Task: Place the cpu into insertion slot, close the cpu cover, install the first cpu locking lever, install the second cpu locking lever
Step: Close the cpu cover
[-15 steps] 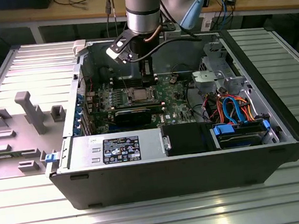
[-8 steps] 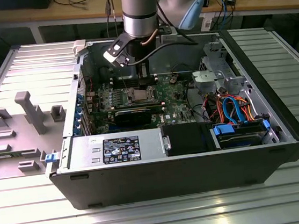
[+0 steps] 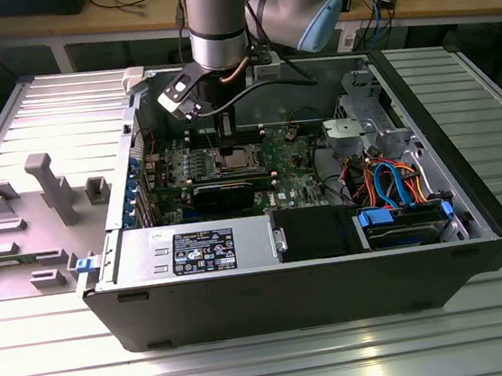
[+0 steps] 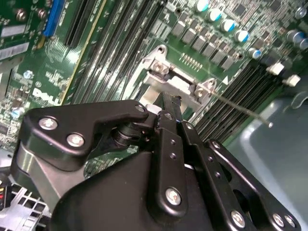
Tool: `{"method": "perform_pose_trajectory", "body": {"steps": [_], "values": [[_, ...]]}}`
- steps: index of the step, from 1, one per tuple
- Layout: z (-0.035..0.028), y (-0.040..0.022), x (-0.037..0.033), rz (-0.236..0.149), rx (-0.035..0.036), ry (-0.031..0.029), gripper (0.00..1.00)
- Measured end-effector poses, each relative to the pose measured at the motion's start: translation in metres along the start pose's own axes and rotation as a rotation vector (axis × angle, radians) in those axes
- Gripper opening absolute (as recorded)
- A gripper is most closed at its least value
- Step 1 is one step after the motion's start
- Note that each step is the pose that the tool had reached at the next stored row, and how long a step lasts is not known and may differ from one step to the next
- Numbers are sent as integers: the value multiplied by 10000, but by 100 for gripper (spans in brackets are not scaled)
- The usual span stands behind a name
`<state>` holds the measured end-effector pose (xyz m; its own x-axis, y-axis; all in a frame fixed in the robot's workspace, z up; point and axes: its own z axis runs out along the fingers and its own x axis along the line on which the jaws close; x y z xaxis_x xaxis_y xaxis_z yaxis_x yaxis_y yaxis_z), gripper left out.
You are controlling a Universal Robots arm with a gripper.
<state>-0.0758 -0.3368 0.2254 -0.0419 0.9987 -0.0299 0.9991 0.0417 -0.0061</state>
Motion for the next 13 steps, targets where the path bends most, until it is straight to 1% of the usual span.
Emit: {"method": "perform_pose_trajectory", "body": {"steps": [2, 4, 6, 8, 11, 13], "values": [[38, -16, 2, -50, 10, -1, 11], [101, -34, 5, -114, 19, 0, 11], [142, -36, 6, -134, 22, 0, 11], [186, -37, 8, -134, 40, 1, 11], [183, -37, 7, -137, 46, -2, 11], [132, -37, 6, -138, 44, 1, 11]]}}
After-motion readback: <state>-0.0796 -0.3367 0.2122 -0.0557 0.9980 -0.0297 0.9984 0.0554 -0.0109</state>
